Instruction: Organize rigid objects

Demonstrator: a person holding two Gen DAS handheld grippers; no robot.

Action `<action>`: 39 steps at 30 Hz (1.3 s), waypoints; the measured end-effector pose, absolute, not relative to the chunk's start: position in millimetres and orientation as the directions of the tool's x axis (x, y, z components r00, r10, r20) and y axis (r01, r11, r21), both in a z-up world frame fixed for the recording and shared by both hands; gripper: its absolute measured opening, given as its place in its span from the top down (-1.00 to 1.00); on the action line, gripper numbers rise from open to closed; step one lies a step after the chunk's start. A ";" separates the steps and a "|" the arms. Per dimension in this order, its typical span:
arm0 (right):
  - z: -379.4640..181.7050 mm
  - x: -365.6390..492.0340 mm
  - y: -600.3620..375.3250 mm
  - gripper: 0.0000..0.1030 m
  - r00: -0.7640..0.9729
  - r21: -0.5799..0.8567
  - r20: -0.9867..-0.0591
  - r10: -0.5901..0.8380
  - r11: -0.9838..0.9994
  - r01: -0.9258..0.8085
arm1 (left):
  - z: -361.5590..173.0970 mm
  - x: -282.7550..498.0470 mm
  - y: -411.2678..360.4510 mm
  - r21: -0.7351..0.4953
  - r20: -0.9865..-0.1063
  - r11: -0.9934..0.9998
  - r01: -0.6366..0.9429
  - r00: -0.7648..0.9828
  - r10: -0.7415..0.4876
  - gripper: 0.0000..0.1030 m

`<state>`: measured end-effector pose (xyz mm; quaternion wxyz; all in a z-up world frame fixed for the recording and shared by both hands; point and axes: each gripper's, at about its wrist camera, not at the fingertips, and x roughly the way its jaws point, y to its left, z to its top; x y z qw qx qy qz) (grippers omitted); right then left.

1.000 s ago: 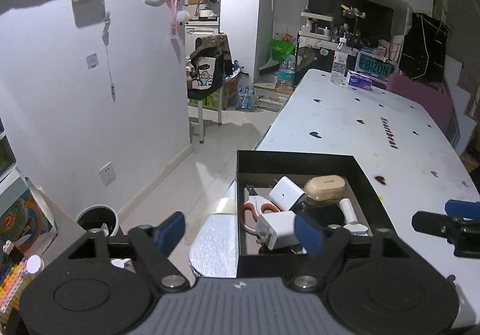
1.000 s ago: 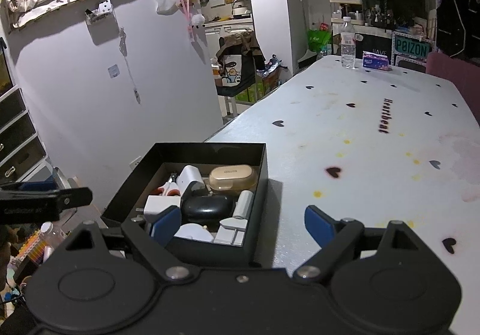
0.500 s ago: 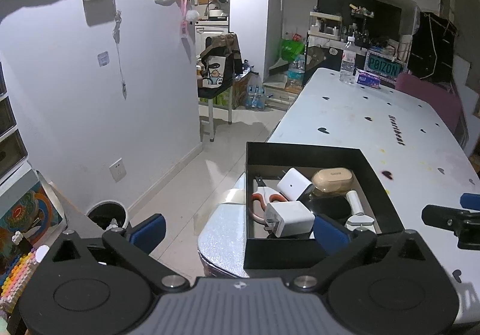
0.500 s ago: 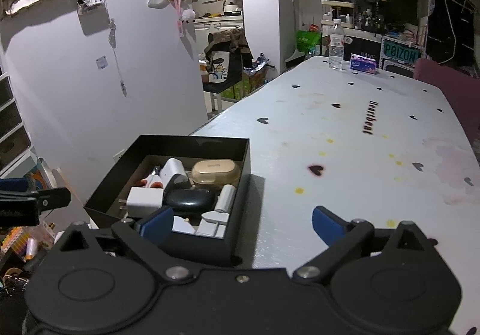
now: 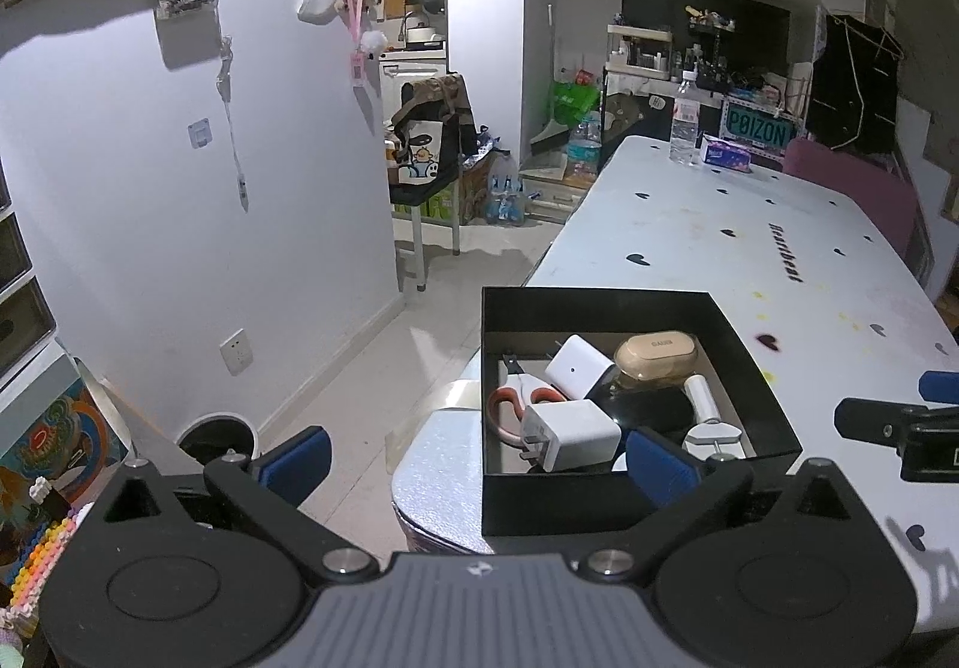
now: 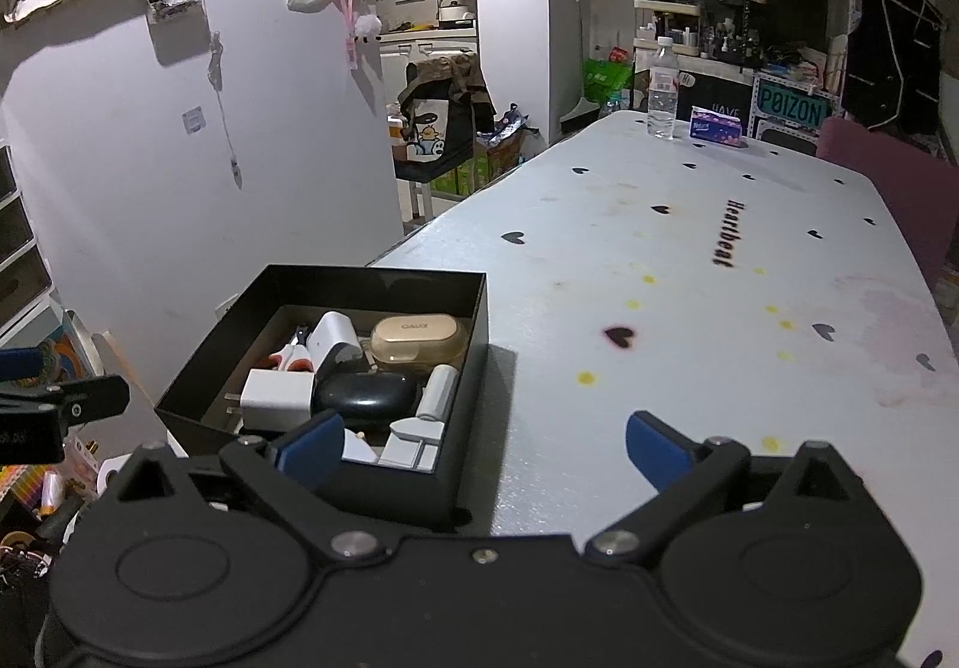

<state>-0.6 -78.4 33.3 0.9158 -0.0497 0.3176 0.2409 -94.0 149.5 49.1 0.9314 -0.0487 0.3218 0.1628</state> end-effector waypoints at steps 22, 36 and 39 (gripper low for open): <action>33.5 -0.8 -79.7 -0.97 0.686 0.056 -0.603 0.407 0.879 -0.473 | 49.9 -94.0 151.4 0.021 -0.616 0.938 -0.347 0.735 0.285 -1.00; 33.5 -0.9 -80.0 -0.97 0.686 0.055 -0.603 0.407 0.879 -0.473 | 49.1 -93.3 150.4 0.025 -0.616 0.938 -0.345 0.734 0.286 -1.00; 33.4 -0.9 -80.0 -0.97 0.686 0.055 -0.603 0.407 0.879 -0.473 | 48.6 -93.1 151.3 0.026 -0.618 0.939 -0.344 0.733 0.286 -1.00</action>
